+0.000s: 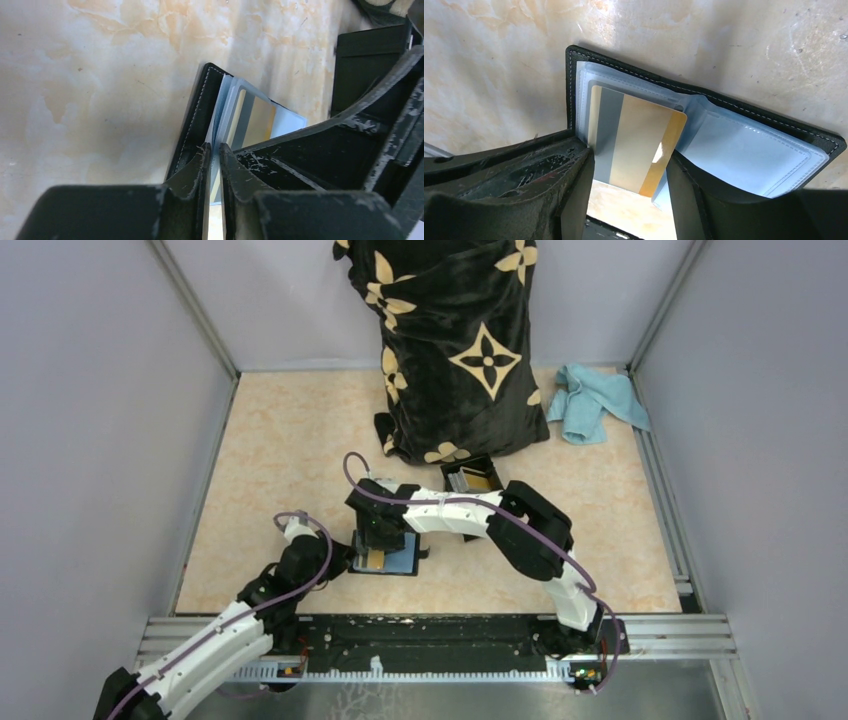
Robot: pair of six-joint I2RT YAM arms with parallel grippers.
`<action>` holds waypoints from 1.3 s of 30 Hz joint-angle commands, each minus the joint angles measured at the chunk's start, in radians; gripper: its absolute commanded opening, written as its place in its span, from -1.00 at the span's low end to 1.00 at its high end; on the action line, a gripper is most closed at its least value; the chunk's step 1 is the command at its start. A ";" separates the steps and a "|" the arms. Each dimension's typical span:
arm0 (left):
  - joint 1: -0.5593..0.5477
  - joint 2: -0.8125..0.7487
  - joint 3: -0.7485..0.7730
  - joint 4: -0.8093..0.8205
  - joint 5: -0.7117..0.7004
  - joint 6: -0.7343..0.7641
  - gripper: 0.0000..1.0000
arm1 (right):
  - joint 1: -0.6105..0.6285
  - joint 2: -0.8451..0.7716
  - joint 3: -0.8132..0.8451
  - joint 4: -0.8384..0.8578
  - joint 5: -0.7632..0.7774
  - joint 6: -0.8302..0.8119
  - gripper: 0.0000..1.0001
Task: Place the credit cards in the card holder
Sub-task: Insert the credit card into the card holder.
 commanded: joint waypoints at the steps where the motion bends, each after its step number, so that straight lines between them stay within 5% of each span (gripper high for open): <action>1: -0.014 -0.031 -0.011 -0.067 0.032 -0.018 -0.66 | 0.040 0.126 0.033 0.063 0.028 -0.004 0.10; 24: -0.014 -0.100 0.045 -0.279 -0.102 -0.054 -0.61 | 0.049 0.133 0.066 -0.033 0.135 -0.018 0.33; 39: -0.014 0.048 0.109 -0.344 -0.267 -0.204 -0.56 | 0.076 0.306 0.244 -0.149 0.180 0.028 0.34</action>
